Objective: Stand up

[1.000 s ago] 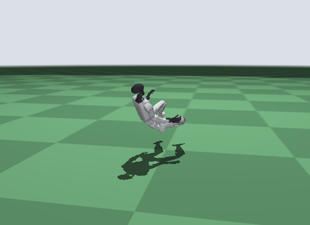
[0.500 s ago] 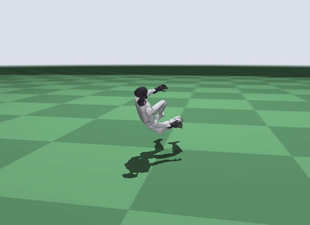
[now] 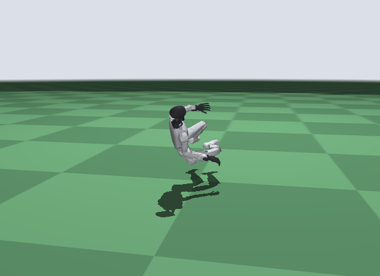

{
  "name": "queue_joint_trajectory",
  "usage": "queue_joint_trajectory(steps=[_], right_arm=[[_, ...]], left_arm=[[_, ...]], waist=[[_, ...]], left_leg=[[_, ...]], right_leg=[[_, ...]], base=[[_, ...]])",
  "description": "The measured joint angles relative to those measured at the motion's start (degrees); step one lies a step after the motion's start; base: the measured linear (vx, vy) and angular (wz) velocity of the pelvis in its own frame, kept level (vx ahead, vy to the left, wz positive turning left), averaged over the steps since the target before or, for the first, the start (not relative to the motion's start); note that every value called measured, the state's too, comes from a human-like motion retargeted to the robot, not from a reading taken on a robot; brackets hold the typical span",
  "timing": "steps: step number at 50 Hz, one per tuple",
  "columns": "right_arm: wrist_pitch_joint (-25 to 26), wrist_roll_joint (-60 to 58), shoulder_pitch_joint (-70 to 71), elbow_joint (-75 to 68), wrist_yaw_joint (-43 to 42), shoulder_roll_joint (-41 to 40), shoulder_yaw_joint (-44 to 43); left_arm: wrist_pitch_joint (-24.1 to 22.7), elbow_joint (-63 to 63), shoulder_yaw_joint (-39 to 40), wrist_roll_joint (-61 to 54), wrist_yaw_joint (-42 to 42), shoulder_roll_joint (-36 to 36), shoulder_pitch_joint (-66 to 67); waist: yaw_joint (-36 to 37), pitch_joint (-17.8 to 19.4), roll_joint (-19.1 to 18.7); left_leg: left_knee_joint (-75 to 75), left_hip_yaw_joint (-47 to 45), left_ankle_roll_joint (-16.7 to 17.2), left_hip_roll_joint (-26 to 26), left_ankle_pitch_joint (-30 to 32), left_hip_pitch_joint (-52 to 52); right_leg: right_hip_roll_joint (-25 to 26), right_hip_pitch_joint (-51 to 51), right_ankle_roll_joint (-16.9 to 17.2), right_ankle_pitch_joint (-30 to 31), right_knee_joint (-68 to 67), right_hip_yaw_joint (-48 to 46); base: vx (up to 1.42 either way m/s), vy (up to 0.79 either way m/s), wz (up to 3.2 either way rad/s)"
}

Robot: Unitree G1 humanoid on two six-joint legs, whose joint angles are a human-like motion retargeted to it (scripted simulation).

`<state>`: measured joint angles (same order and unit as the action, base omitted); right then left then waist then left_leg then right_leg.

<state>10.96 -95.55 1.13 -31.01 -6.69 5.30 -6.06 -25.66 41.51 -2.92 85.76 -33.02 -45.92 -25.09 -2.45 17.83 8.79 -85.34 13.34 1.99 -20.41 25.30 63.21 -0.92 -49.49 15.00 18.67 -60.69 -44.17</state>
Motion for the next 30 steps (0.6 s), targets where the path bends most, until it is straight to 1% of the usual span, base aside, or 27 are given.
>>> queue_joint_trajectory(steps=[5, 12, 15, 17, 18, 19, 22, 24, 25, 27, 30], right_arm=[[-0.2, 0.1, -1.1, 2.9, -0.7, 1.1, 0.8], [-0.5, 0.1, -2.7, 6.8, -1.6, 2.6, 1.8], [-0.7, 0.1, -3.3, 8.5, -2.7, 3.5, 2.3], [-0.7, -0.1, -3.1, 9.4, -3.5, 3.8, 2.5], [-0.7, -0.2, -3.0, 9.9, -4.0, 3.9, 2.5], [-0.8, -0.2, -2.9, 10.5, -4.7, 4.1, 2.6], [-1.2, 0.2, -2.8, 12.0, -7.0, 4.7, 2.8], [-1.6, 0.9, -2.6, 12.9, -9.2, 5.4, 2.9], [-1.8, 1.3, -2.6, 13.3, -10.4, 5.8, 2.8], [-2.7, 2.8, -3.2, 13.2, -15.5, 6.3, 3.2], [-4.0, 5.4, -4.5, 13.2, -20.6, 6.9, 3.6]], left_arm=[[-0.1, -0.9, 0.3, 1.6, -1.9, -1.7, -0.5], [-0.8, 2.9, 2.5, 2.0, -0.2, -1.8, 0.3], [-0.6, 4.2, 2.9, 2.7, 0.8, -2.6, 0.5], [-0.6, 4.6, 3.3, 3.0, 1.1, -3.2, 0.8], [-0.8, 4.9, 3.7, 3.1, 1.2, -3.4, 1.0], [-1.0, 5.3, 4.1, 3.0, 1.3, -3.5, 1.1], [-1.6, 6.5, 6.0, 2.4, 1.3, -3.3, 1.3], [-1.7, 7.1, 7.3, 1.9, 1.0, -3.4, 1.3], [-1.8, 7.2, 7.9, 1.7, 0.8, -3.6, 1.2], [-3.0, 7.1, 9.2, 2.0, 0.9, -4.7, 1.2], [-5.4, 5.9, 10.3, 2.4, 2.7, -6.7, 1.1]], waist=[[0.1, -0.4, -0.7], [0.7, -1.2, -1.4], [1.0, -1.4, -2.2], [1.7, -1.7, -2.2], [2.0, -1.8, -2.3], [2.2, -1.9, -2.3], [2.6, -1.7, -2.0], [2.5, -1.5, -1.6], [2.2, -1.5, -1.4], [1.0, -1.1, -1.4], [0.6, -1.3, -1.0]], left_leg=[[0.0, -0.6, -0.1, -2.3, -0.2, 1.9], [2.3, -2.0, 2.7, -6.1, 1.1, 2.6], [4.2, -2.9, 5.7, -8.9, 2.4, 2.6], [6.1, -3.8, 10.4, -11.3, 3.8, 2.6], [6.9, -5.2, 12.3, -13.2, 4.4, 2.8], [7.1, -6.7, 12.9, -14.9, 4.6, 3.0], [7.2, -12.0, 13.0, -19.4, 4.7, 3.7], [8.3, -15.4, 13.0, -21.4, 4.7, 4.2], [9.0, -16.7, 13.0, -22.1, 4.7, 4.5], [10.4, -17.6, 13.0, -22.4, 4.7, 5.2], [10.2, -18.2, 13.0, -24.0, 4.7, 7.5]], right_leg=[[0.7, -1.3, 0.0, 0.8, -0.4, -1.2], [0.1, -1.2, 0.0, 7.6, -0.7, -3.2], [0.0, -1.6, 0.0, 9.0, -1.8, -4.3], [0.1, -2.8, 0.0, 9.9, -3.3, -4.8], [-0.2, -3.3, 0.0, 10.4, -4.3, -5.2], [-0.6, -3.8, 0.0, 10.8, -5.4, -5.5], [-2.5, -5.6, 0.0, 11.3, -9.5, -5.8], [-4.3, -6.7, 0.0, 11.3, -11.9, -6.6], [-5.1, -7.1, 0.0, 11.3, -12.7, -7.1], [-6.7, -6.8, 0.0, 11.2, -13.5, -8.8], [-8.4, -7.1, 0.0, 10.8, -14.8, -10.7]], base=[[0.0, 0.08, 0.02], [0.01, 0.1, -0.03], [-0.06, 0.09, -0.02], [-0.09, 0.1, 0.03], [-0.17, 0.15, 0.03], [-0.19, 0.19, -0.01], [-0.15, 0.25, -0.03], [-0.12, 0.21, 0.19], [-0.06, 0.12, 0.33], [-0.03, 0.02, 0.39], [0.06, 0.03, 0.38]])
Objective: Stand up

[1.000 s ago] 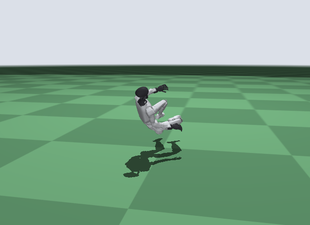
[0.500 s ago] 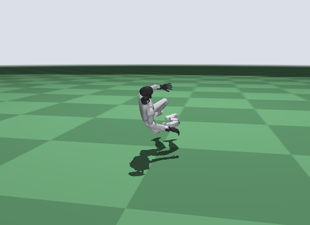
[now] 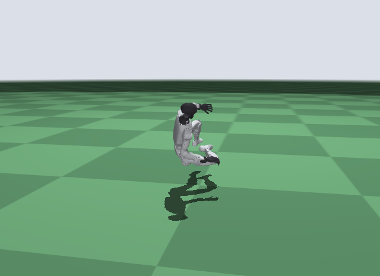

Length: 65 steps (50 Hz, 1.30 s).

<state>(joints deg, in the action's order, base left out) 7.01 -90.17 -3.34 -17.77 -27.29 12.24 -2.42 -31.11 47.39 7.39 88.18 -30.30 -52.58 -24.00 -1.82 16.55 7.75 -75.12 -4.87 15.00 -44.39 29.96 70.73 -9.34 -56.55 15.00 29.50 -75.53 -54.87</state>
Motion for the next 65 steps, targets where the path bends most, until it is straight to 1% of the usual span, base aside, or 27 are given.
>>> queue_joint_trajectory(steps=[5, 8, 10, 12, 15, 17, 20, 23, 25, 28, 31, 32, 33, 35, 36, 37, 38, 40, 42, 43, 45, 47, 50, 53, 55, 58, 65], right_arm=[[-2.2, 7.9, -4.7, -0.7, -8.4, 4.7, -1.6], [-5.2, 10.4, -6.3, -4.3, -16.3, 3.9, -3.3], [-7.3, 11.2, -6.7, -7.6, -21.5, 2.9, -4.8], [-9.4, 11.7, -6.4, -11.1, -26.8, 1.4, -6.0], [-12.1, 12.1, -5.8, -16.1, -34.0, 0.1, -7.6], [-13.2, 12.0, -5.4, -19.2, -37.3, -0.3, -8.0], [-14.0, 13.0, -5.2, -23.9, -42.5, -0.5, -8.4], [-15.8, 13.7, -5.0, -28.1, -47.0, -0.5, -9.4], [-16.7, 13.9, -4.7, -30.8, -49.4, -0.7, -10.2], [-17.5, 14.7, -4.0, -34.9, -53.1, -1.0, -11.6], [-18.1, 15.0, -2.7, -38.4, -55.8, -1.3, -13.0], [-18.2, 15.1, -2.2, -39.5, -56.7, -1.5, -13.4], [-18.4, 15.2, -1.8, -40.5, -57.4, -1.8, -13.9], [-18.6, 15.5, -0.9, -42.7, -59.0, -2.1, -14.1], [-18.8, 15.5, -0.4, -44.2, -60.1, -1.8, -14.6], [-19.1, 15.6, 0.0, -45.8, -61.3, -1.4, -15.1], [-19.4, 15.8, 0.0, -47.4, -62.6, -0.9, -15.6], [-19.8, 15.9, -0.2, -49.4, -64.2, -0.1, -16.0], [-20.7, 15.7, -1.8, -51.1, -65.1, 0.3, -15.9], [-21.0, 15.8, -2.3, -51.7, -65.2, 0.6, -15.9], [-21.9, 16.1, -3.5, -52.8, -65.2, 1.4, -16.2], [-22.7, 16.7, -4.2, -53.8, -65.2, 2.0, -16.1], [-23.8, 17.7, -6.8, -55.5, -65.2, 3.1, -16.6], [-25.0, 18.9, -9.4, -56.8, -65.2, 4.8, -17.5], [-25.7, 19.7, -11.5, -57.3, -65.2, 5.8, -18.1], [-27.0, 20.3, -14.4, -57.8, -65.2, 6.9, -19.6], [-28.8, 22.7, -20.3, -60.3, -63.1, 9.9, -21.8]], left_arm=[[-5.2, -1.5, 0.7, -5.1, 7.2, 0.3, -1.6], [-6.9, -2.6, 1.0, -12.5, 17.1, 2.0, -2.5], [-6.5, -5.2, 0.8, -18.8, 25.9, 2.7, -2.7], [-5.2, -9.2, 0.8, -26.0, 35.7, 3.0, -2.1], [0.4, -16.6, 0.5, -38.3, 49.2, 2.8, 0.0], [3.6, -21.3, 0.0, -45.2, 55.1, 3.0, 1.3], [7.2, -27.6, -1.0, -54.7, 59.5, 3.8, 2.3], [9.4, -34.8, -2.3, -61.4, 62.4, 3.1, 2.5], [9.8, -39.7, -2.8, -63.8, 63.9, 1.9, 2.6], [9.5, -46.2, -2.8, -65.7, 64.4, 1.0, 3.3], [9.9, -49.6, -1.2, -67.3, 63.3, 1.3, 4.2], [10.1, -50.2, -0.5, -67.7, 62.6, 1.3, 4.5], [10.3, -50.4, 0.3, -67.9, 61.9, 1.1, 4.8], [10.9, -50.1, 2.1, -67.7, 59.9, 0.8, 5.9], [11.1, -49.6, 3.1, -67.1, 58.4, 1.1, 6.8], [11.4, -48.9, 4.0, -66.5, 57.1, 1.7, 7.7], [11.8, -47.8, 4.7, -65.6, 55.8, 2.6, 9.0], [12.5, -45.9, 6.0, -64.6, 54.0, 3.9, 11.2], [13.9, -42.6, 8.0, -63.9, 51.2, 5.7, 15.7], [14.2, -41.3, 8.9, -63.9, 49.8, 6.4, 17.6], [14.7, -38.0, 11.4, -64.1, 45.7, 9.3, 21.8], [15.0, -34.7, 12.7, -64.7, 41.3, 12.7, 25.8], [14.6, -29.4, 14.1, -65.4, 34.6, 18.2, 32.9], [12.5, -25.8, 13.9, -62.4, 28.9, 21.9, 39.7], [12.0, -23.1, 13.1, -58.0, 23.1, 23.8, 45.2], [11.4, -19.2, 10.9, -51.2, 13.8, 26.5, 51.5], [9.8, -11.1, 6.9, -37.4, -6.1, 30.3, 64.1]], waist=[[2.4, -0.1, 1.6], [2.6, 0.1, 2.5], [2.7, 0.1, 3.0], [3.8, -0.2, 3.4], [7.4, -0.6, 3.8], [8.7, 0.1, 5.0], [10.9, 1.8, 7.2], [12.9, 4.1, 9.1], [13.7, 5.8, 9.8], [14.0, 8.4, 10.4], [13.5, 9.9, 11.2], [13.3, 10.1, 11.1], [12.8, 9.8, 10.9], [13.6, 9.9, 9.7], [13.8, 10.7, 9.2], [13.8, 11.5, 9.3], [13.3, 12.2, 10.5], [12.2, 12.6, 11.8], [10.6, 13.2, 12.2], [10.4, 13.2, 12.5], [9.8, 13.2, 14.0], [8.6, 13.2, 14.5], [7.9, 13.2, 13.6], [7.0, 13.2, 12.1], [6.9, 13.2, 10.6], [7.1, 13.2, 8.6], [9.7, 13.2, 3.7]], left_leg=[[-4.6, 0.5, 0.0, -1.2, 0.0, 5.2], [-6.6, 2.4, 0.0, -0.9, 0.0, 9.7], [-7.0, 3.4, 0.0, -0.1, 0.0, 12.1], [-8.0, 4.6, 0.0, 0.2, -1.7, 14.1], [-10.6, 7.8, 0.0, 0.1, -5.6, 16.7], [-12.7, 9.3, 0.0, 0.2, -6.2, 18.5], [-16.1, 9.6, -0.1, 0.7, -7.8, 19.2], [-19.8, 8.4, -1.6, 1.7, -10.0, 19.2], [-22.3, 7.3, -2.5, 2.1, -10.8, 19.2], [-26.3, 5.1, -3.4, 5.2, -11.4, 19.2], [-29.5, 0.7, -3.2, 6.5, -11.5, 19.2], [-30.3, -0.8, -2.8, 5.3, -11.8, 19.2], [-31.3, -1.6, -1.7, 1.0, -12.9, 19.2], [-31.5, -3.1, -3.1, -3.8, -20.5, 19.2], [-30.8, -2.6, -1.2, -5.0, -19.4, 19.2], [-30.7, -2.5, 0.0, -4.3, -18.9, 19.2], [-32.0, -3.3, 0.0, 0.0, -19.6, 19.2], [-32.7, -4.5, -0.1, 2.9, -20.1, 19.2], [-34.3, -5.1, -1.8, 0.3, -18.3, 19.2], [-35.1, -5.4, -2.4, 0.0, -18.1, 19.2], [-36.3, -7.9, -4.9, 1.3, -19.2, 19.2], [-37.1, -9.9, -8.1, 1.4, -20.9, 19.2], [-38.4, -12.9, -14.2, 0.8, -23.6, 19.2], [-39.6, -15.8, -19.7, -0.4, -25.2, 19.2], [-40.0, -17.3, -23.5, -1.2, -26.5, 19.2], [-40.3, -19.9, -26.4, -1.6, -27.4, 19.2], [-41.0, -19.7, -27.8, 0.1, -28.6, 19.2]], right_leg=[[-0.7, -4.9, 0.0, 0.1, -3.3, 2.2], [-0.9, -8.9, 0.0, 0.1, -5.4, 3.2], [-1.6, -10.3, 0.0, -0.1, -6.3, 2.2], [-4.3, -8.8, 0.0, -0.5, -6.2, -0.4], [-11.0, -1.5, 0.0, -3.9, -6.7, -6.5], [-10.9, -2.8, 0.0, -4.3, -7.3, -5.8], [-10.0, -4.5, 0.0, -5.0, -7.8, -4.0], [-10.5, -5.6, 0.0, -5.1, -9.0, -2.4], [-11.4, -5.9, 0.0, -5.5, -10.1, -2.0], [-13.7, -6.3, 0.0, -6.3, -12.4, -2.0], [-15.1, -7.5, 0.0, -6.8, -14.1, -2.8], [-14.9, -7.6, 0.0, -7.4, -14.4, -3.9], [-13.6, -7.0, 0.0, -8.9, -14.1, -5.7], [-11.4, -6.0, 0.0, -9.4, -13.9, -9.1], [-12.0, -5.9, 0.0, -9.3, -14.5, -9.9], [-13.3, -6.3, 0.0, -9.2, -15.5, -9.9], [-16.2, -7.7, 0.0, -9.3, -17.2, -8.4], [-18.8, -8.9, 0.0, -10.7, -19.3, -6.9], [-15.1, -16.2, 0.0, -9.9, -21.3, -0.3], [-13.9, -18.7, 0.0, -9.3, -22.1, 1.6], [-16.1, -20.9, 0.0, -9.1, -23.8, 4.1], [-17.8, -22.6, 0.0, -9.4, -25.2, 5.3], [-19.8, -24.3, 0.0, -10.1, -27.1, 6.6], [-21.8, -26.0, 0.0, -10.2, -28.3, 7.6], [-23.2, -27.2, 0.0, -10.2, -29.0, 8.1], [-25.2, -29.0, 0.0, -10.2, -29.9, 9.1], [-25.3, -31.2, 0.0, -10.8, -30.7, 12.7]], base=[[0.1, 0.08, 0.21], [-0.01, -0.01, 0.42], [0.02, -0.03, 0.6], [0.08, -0.01, 0.39], [0.09, -0.01, -0.06], [0.03, 0.0, -0.06], [-0.01, -0.04, -0.04], [-0.02, 0.03, -0.06], [-0.04, 0.05, -0.01], [-0.05, 0.07, 0.13], [-0.07, 0.05, 0.33], [0.09, -0.16, 0.63], [0.14, -0.24, 0.55], [0.03, -0.07, 0.12], [-0.13, 0.27, -0.08], [-0.21, 0.37, 0.19], [-0.18, 0.25, 0.4], [-0.09, 0.08, 0.33], [-0.17, 0.03, -0.16], [-0.18, 0.1, -0.12], [-0.18, 0.21, 0.09], [-0.11, 0.25, 0.36], [-0.1, 0.21, 0.36], [-0.12, 0.24, 0.44], [-0.18, 0.23, 0.43], [-0.21, 0.21, 0.39], [-0.1, 0.1, 0.19]])
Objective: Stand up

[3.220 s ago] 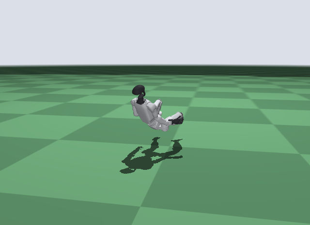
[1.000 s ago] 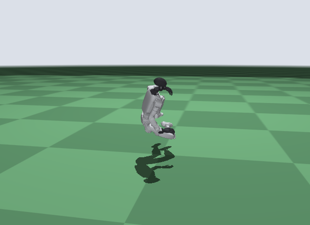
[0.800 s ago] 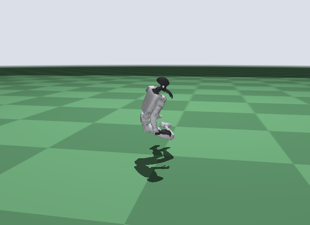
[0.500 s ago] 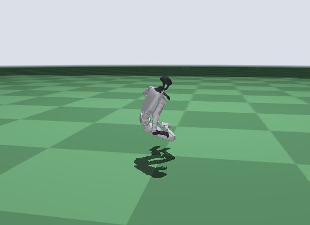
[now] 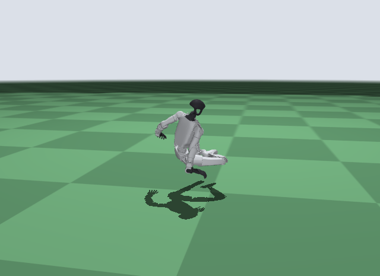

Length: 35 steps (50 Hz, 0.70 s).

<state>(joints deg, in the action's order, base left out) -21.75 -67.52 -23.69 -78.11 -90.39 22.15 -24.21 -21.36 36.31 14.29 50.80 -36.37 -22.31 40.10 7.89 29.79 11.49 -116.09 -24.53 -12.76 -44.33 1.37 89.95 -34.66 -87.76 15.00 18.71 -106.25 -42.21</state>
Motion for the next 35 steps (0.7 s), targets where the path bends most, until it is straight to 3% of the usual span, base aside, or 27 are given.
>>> queue_joint_trajectory(steps=[10, 16, 20, 23, 24, 28, 31, 35], right_arm=[[1.3, 4.1, -3.7, 0.0, 10.8, 0.8, -0.2], [1.7, 10.7, -2.0, -1.6, 10.2, -3.4, 0.5], [0.7, 12.1, -0.2, -5.8, 8.2, -5.1, 1.8], [0.4, 12.2, 1.3, -8.6, 7.8, -5.6, 2.3], [0.3, 12.0, 1.6, -9.5, 7.8, -5.5, 2.3], [-0.2, 11.4, 1.3, -12.5, 7.5, -5.3, 2.5], [-1.0, 11.2, 0.3, -14.7, 7.4, -4.8, 1.6], [-2.0, 10.1, -0.8, -16.3, 7.9, -3.5, 1.0]], left_arm=[[-3.2, 1.2, -2.7, 9.7, -18.2, 1.5, 9.9], [-3.9, 1.1, -3.7, 11.7, -24.1, 4.6, 8.8], [-0.2, 6.3, -4.8, 15.1, -27.3, 6.8, 3.7], [8.8, 14.5, -4.2, 14.3, -37.0, 9.9, -2.8], [9.9, 15.2, -4.5, 15.6, -39.7, 10.0, -3.4], [9.1, 16.3, -5.3, 17.2, -40.0, 9.8, -3.4], [10.6, 15.1, -7.2, 17.3, -39.8, 8.9, -2.0], [10.8, 13.1, -9.1, 16.3, -41.0, 8.9, 0.7]], waist=[[2.6, 0.0, -3.7], [2.7, 0.0, -4.7], [2.5, 0.0, -4.5], [2.2, 0.0, -4.3], [2.0, 0.0, -4.7], [1.0, 0.0, -8.2], [0.6, 0.0, -13.1], [1.4, 0.0, -15.7]], left_leg=[[-0.4, 3.0, 0.2, 3.5, -0.7, 0.0], [0.5, 5.6, 0.9, 8.6, -0.7, 0.0], [0.8, 6.7, 1.4, 10.4, -1.0, 0.0], [1.0, 8.0, 2.0, 12.3, -1.5, 0.0], [1.1, 9.0, 2.3, 13.3, -1.9, 0.0], [1.2, 14.3, 4.0, 18.7, -4.5, 0.0], [0.7, 17.1, 3.0, 22.4, -7.0, 0.0], [0.0, 19.3, 2.8, 22.4, -8.6, 0.0]], right_leg=[[7.5, -1.9, 0.0, -0.3, 3.3, 5.6], [15.2, -1.8, 0.0, 0.6, 6.7, 11.1], [19.1, -1.9, 0.0, 1.0, 8.0, 14.2], [23.0, -2.2, 0.0, -0.2, 8.1, 17.8], [24.9, -2.2, 0.0, -1.3, 7.9, 19.6], [33.7, -2.2, 0.0, -6.5, 6.1, 27.8], [40.6, -2.2, -0.2, -8.9, 2.3, 34.6], [43.7, -2.2, -2.5, -8.2, -4.4, 36.3]], base=[[-0.06, -0.07, 0.22], [0.02, -0.19, 0.5], [-0.01, -0.16, 0.56], [0.05, -0.11, 0.63], [0.11, 0.07, 0.69], [0.01, 0.24, 0.73], [-0.04, 0.33, 0.94], [-0.13, 0.03, 0.06]])
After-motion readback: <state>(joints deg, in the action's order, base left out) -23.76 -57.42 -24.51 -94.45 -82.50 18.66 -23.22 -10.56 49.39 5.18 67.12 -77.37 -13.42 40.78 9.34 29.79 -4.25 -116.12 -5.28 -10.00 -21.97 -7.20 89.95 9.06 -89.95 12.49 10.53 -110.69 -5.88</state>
